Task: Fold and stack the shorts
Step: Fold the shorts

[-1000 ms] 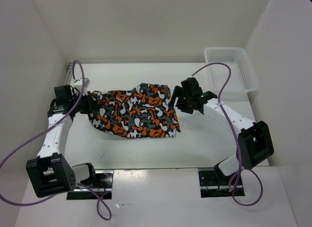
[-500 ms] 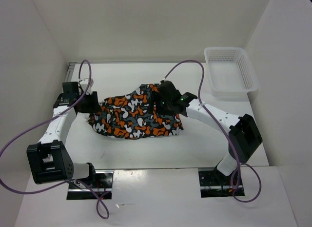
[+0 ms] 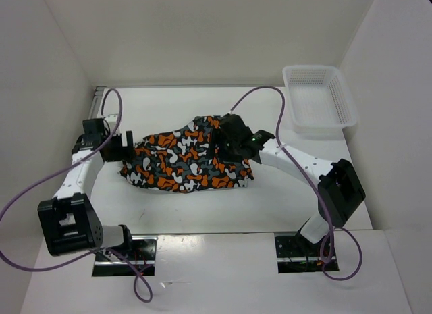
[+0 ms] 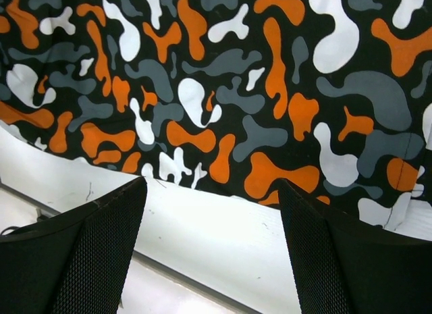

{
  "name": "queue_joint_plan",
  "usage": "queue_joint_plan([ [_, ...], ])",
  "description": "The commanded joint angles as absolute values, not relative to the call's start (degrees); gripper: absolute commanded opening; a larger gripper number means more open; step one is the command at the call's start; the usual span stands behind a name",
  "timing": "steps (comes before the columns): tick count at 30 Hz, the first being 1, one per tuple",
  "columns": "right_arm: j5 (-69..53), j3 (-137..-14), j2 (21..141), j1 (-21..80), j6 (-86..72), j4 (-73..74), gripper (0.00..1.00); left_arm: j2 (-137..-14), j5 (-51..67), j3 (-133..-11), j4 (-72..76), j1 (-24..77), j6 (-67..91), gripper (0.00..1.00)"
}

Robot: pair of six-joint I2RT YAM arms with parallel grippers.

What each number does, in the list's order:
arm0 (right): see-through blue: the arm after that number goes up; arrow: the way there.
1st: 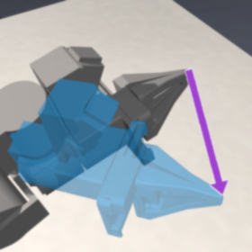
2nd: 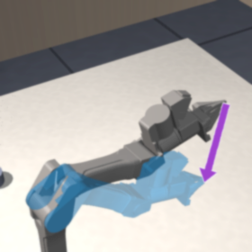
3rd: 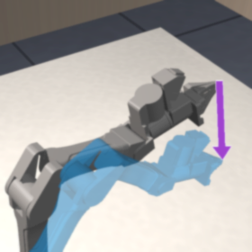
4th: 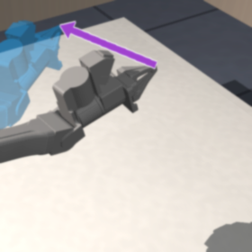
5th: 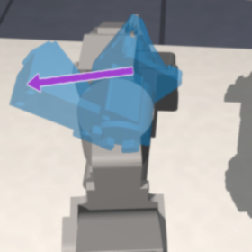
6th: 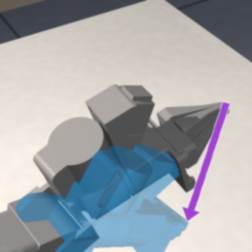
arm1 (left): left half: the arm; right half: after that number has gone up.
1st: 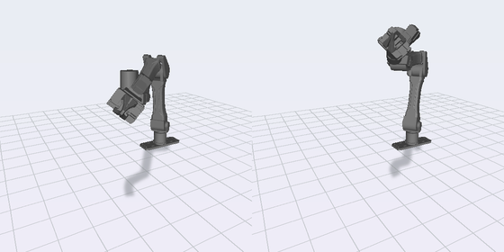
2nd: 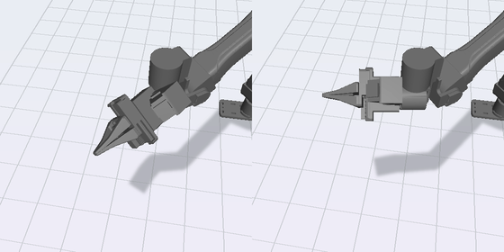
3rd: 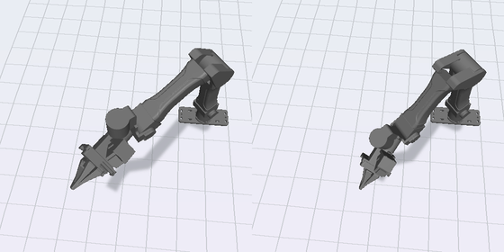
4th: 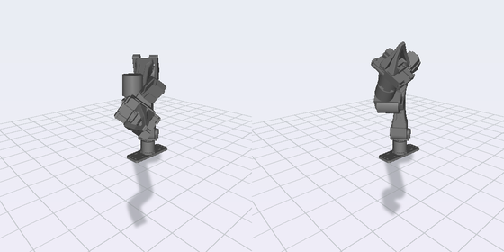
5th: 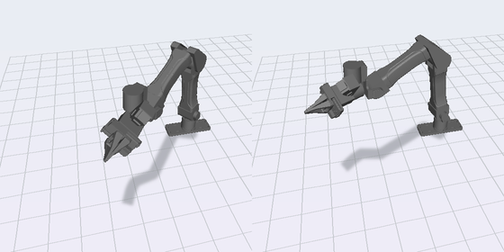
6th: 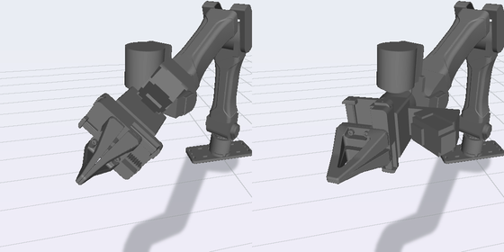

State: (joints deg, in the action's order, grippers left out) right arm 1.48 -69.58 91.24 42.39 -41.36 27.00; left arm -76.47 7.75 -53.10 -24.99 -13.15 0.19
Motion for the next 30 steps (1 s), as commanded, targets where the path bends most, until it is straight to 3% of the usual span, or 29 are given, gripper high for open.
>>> queue_joint_plan([
  [1, 2.0, -68.4, 88.5, 42.5, -42.4, 25.1, 0.83, -66.7, 7.4, -47.4, -23.5, -16.4, 0.0, 0.97],
  [5, 1.5, -67.8, 88.5, 42.5, -42.4, 24.1, 0.83, -63.5, 15.7, -42.5, -19.1, -17.8, 0.0, 0.93],
  [12, 1.0, -67.8, 88.5, 42.5, -42.4, 24.6, 0.83, -77.7, 22.8, -44.7, -15.2, -18.3, 0.0, 0.98],
  [18, 1.5, -67.8, 88.0, 42.5, -42.9, 24.6, 0.83, -81.7, 30.9, -40.8, -9.1, -21.0, 0.0, 0.99],
  [22, 0.9, -66.6, 88.0, 42.5, -42.9, 24.6, 0.83, -84.7, 35.2, -39.6, -5.7, -22.9, 0.0, 0.83],
  [26, 0.9, -66.6, 88.0, 42.5, -42.9, 24.6, 0.83, -85.1, 34.8, -38.4, -4.2, -24.1, 0.0, 0.58],
  [27, 0.9, -66.6, 88.0, 42.5, -42.9, 24.6, 0.83, -84.6, 34.1, -38.4, -5.3, -24.1, 0.0, 0.46],
  [30, 0.4, -66.6, 88.5, 42.5, -42.9, 24.0, 0.83, -81.9, 30.5, -39.5, -8.5, -24.1, 0.0, 0.31],
])
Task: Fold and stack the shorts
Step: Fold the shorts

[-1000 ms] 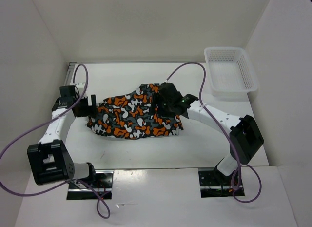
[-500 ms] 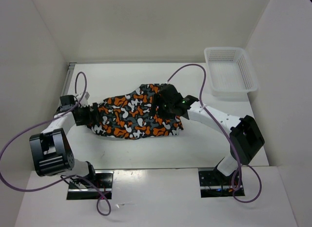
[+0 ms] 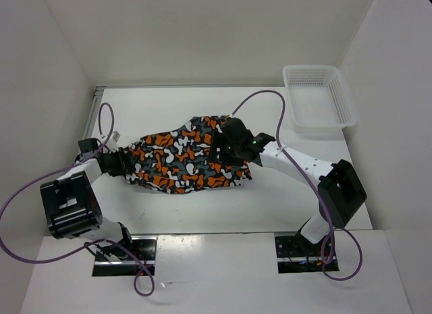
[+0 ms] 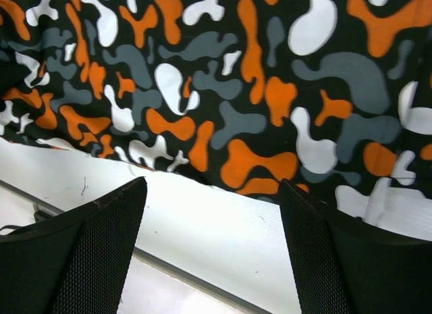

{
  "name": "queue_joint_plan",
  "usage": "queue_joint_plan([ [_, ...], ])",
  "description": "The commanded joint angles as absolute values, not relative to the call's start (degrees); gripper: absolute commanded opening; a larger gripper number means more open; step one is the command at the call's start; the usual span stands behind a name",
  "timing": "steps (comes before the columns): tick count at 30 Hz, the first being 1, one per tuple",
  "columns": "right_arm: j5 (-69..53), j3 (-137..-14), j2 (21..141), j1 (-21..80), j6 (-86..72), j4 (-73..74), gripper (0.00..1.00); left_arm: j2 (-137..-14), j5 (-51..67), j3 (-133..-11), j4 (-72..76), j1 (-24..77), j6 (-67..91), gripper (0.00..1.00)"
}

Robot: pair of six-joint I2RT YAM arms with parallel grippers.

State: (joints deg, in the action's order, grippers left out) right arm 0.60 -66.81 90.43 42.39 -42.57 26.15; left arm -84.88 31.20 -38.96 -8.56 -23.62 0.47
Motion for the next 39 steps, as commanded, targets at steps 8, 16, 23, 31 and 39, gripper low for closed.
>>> queue_joint_plan([
  [8, 2.4, -66.1, 88.5, 42.5, -43.4, 24.7, 0.83, -74.6, 20.9, -50.4, -24.3, -24.1, 0.0, 0.01],
  [16, -1.4, -60.7, 83.0, 32.6, -42.4, 23.9, 0.85, -74.6, 8.2, -59.8, -33.0, -16.0, 0.0, 0.00],
  [23, -2.0, -61.9, 84.8, 28.3, -40.8, 24.4, 0.73, -79.5, -1.0, -68.7, -36.9, -5.9, 0.0, 0.00],
  [31, -5.4, -71.9, 103.2, 24.9, -40.2, 19.1, 0.06, -83.4, 1.1, -71.5, -36.3, -4.2, 0.0, 0.00],
  [39, -4.9, -79.5, 113.6, 24.9, -38.9, 18.5, 0.40, -90.4, 1.1, -84.5, -40.2, -3.7, 0.0, 0.00],
])
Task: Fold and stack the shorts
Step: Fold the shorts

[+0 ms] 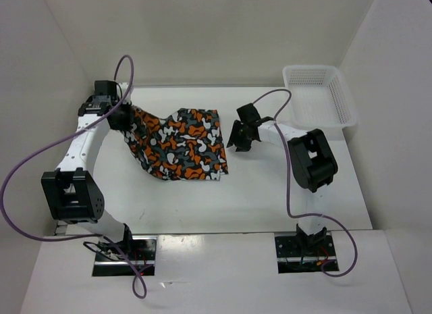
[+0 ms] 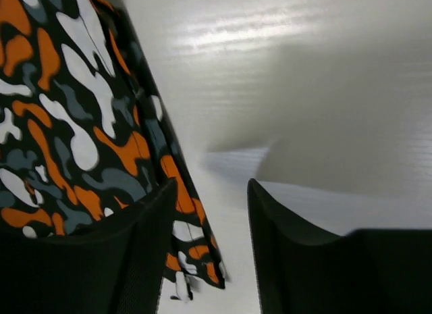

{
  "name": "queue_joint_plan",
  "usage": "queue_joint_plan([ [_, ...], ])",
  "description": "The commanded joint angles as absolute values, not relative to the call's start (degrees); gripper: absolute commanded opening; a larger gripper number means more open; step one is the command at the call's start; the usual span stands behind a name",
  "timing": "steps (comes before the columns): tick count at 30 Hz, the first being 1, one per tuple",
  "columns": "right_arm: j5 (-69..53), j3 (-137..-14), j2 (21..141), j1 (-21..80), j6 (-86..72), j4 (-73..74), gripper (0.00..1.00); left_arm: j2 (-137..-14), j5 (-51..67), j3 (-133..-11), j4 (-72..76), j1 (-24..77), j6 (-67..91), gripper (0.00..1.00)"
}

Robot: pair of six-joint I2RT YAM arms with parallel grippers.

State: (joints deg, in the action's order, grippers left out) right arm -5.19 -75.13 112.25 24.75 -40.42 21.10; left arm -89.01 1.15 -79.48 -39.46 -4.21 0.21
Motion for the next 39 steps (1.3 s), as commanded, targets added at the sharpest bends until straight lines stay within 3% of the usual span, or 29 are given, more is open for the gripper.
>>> queue_joint_plan([
  [1, -4.9, -80.2, 114.4, 24.9, -38.8, 18.5, 0.55, -90.4, 1.7, -86.1, -40.2, -3.7, 0.0, 0.00],
  [2, -5.6, -81.5, 115.4, 24.9, -38.8, 18.5, 0.65, -91.3, 1.7, -86.7, -40.2, -3.7, 0.0, 0.00],
  [3, -5.6, -82.0, 117.1, 24.9, -38.2, 18.5, 0.66, -92.0, 2.5, -87.3, -40.2, -3.7, 0.0, 0.00],
  [10, -7.6, -83.9, 121.8, 28.2, -39.3, 16.7, 0.65, -93.1, 4.2, -89.1, -40.2, -3.2, 0.0, 0.00],
  [13, -7.6, -83.9, 123.0, 29.5, -40.0, 16.1, 0.58, -93.6, 5.4, -89.6, -40.2, -3.2, 0.0, 0.00],
  [16, -6.3, -84.6, 123.7, 30.1, -41.2, 15.3, 0.33, -94.1, 6.2, -90.2, -40.2, -3.2, 0.0, 0.00],
  [17, -5.7, -83.8, 123.7, 30.1, -41.7, 15.3, 0.14, -94.1, 6.7, -90.8, -40.2, -3.2, 0.0, 0.00],
  [20, -5.0, -80.8, 120.9, 30.1, -42.3, 14.2, 0.00, -94.1, 6.1, -92.1, -41.4, -3.2, 0.0, 0.00],
  [27, -2.5, -71.6, 113.3, 31.3, -45.5, 14.2, 0.00, -94.7, 0.1, -96.1, -47.9, -1.9, 0.0, 0.00],
  [36, 1.0, -62.3, 105.9, 34.0, -49.7, 15.2, 0.00, -95.2, -13.4, -93.4, -50.0, 5.7, 0.0, 0.00],
  [39, 1.0, -61.8, 105.2, 34.0, -49.7, 14.7, 0.00, -93.7, -12.9, -92.8, -49.5, 7.0, 0.0, 0.00],
])
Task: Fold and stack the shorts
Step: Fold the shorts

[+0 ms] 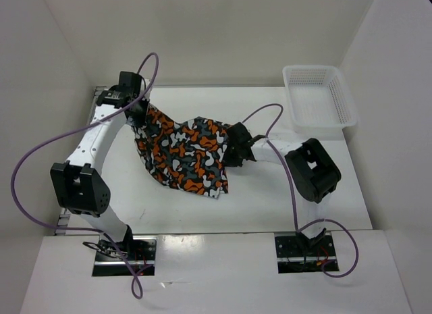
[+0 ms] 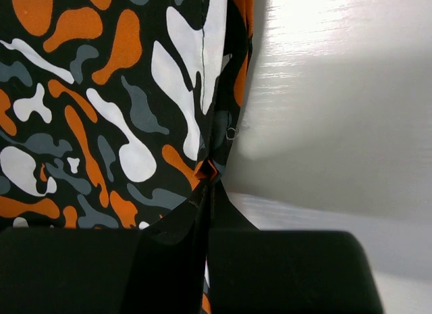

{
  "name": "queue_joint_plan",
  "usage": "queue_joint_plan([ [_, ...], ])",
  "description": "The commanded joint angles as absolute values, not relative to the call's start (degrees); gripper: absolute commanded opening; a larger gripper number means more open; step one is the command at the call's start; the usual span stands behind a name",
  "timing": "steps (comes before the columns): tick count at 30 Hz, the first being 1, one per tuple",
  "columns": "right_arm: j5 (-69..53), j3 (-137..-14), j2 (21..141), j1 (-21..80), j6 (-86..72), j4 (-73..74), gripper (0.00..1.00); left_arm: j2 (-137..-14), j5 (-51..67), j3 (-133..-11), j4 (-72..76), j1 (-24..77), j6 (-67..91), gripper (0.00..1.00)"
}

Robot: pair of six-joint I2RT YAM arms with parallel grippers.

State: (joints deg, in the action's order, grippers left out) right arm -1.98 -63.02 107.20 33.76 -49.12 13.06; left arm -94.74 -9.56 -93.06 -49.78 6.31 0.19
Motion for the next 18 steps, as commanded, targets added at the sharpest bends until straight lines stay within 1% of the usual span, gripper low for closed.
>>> queue_joint_plan([
  [1, 1.5, -62.3, 105.2, 34.0, -49.2, 15.3, 0.00, -93.0, -11.9, -92.8, -48.9, 7.6, 0.0, 0.00],
  [9, 2.0, -63.4, 104.0, 34.0, -49.2, 16.0, 0.00, -92.5, -7.9, -90.6, -49.4, 15.5, 0.0, 0.00],
  [13, 1.5, -63.4, 103.4, 34.0, -49.2, 16.0, 0.00, -92.5, -7.4, -90.0, -48.2, 21.6, 0.0, 0.00],
  [18, 1.5, -63.4, 103.4, 34.0, -49.2, 16.0, 0.00, -96.4, -7.5, -91.1, -47.6, 26.8, 0.0, 0.00],
])
